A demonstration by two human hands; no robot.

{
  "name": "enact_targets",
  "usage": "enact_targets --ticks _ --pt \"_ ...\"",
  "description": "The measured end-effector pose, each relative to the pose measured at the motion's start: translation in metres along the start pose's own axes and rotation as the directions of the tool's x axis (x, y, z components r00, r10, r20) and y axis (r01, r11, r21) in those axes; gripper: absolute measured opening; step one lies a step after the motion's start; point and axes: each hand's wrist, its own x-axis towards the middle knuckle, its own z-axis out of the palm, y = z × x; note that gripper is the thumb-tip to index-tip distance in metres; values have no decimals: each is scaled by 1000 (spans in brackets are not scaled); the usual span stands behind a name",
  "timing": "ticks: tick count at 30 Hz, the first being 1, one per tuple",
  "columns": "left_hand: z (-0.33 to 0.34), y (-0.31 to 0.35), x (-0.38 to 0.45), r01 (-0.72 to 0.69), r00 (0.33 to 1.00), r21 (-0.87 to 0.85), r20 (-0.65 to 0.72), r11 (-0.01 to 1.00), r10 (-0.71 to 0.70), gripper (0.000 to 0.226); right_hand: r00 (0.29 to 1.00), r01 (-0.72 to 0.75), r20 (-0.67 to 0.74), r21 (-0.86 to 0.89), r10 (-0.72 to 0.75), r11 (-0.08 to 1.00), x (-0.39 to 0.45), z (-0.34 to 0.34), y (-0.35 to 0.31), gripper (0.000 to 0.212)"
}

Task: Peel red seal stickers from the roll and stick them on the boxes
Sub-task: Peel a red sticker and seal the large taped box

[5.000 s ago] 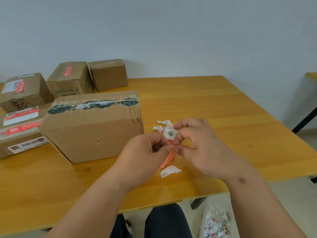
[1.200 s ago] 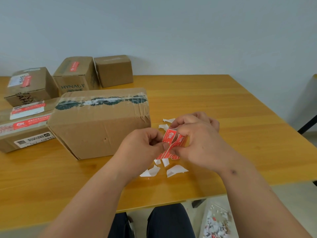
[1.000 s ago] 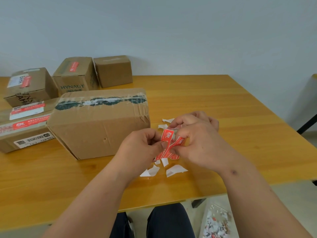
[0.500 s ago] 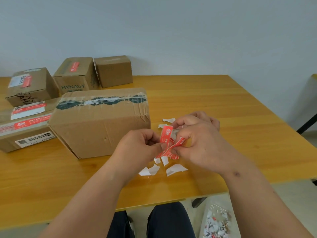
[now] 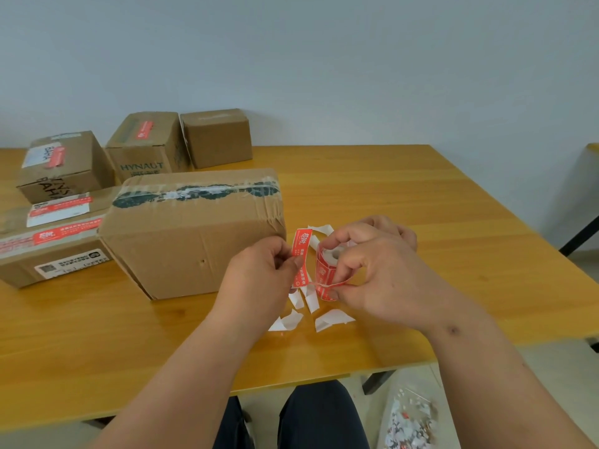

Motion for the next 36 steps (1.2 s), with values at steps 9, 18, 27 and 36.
enact_targets --ticks 9,18,27,36 --pt "-2 -1 -2 38 997 -60 -58 997 -42 15 995 24 100 -41 -19 999 -5 -10 -4 16" --pt "-13 7 -10 120 985 -249 153 961 -84 9 986 -123 -90 193 143 974 11 -6 -29 43" --pt "-36 1 -18 240 939 -409 329 880 -103 12 916 -156 -232 543 326 825 13 -5 -33 18" --pt "-44 0 -24 242 932 -430 351 870 -86 15 937 -152 -191 526 291 837 13 -3 -41 20"
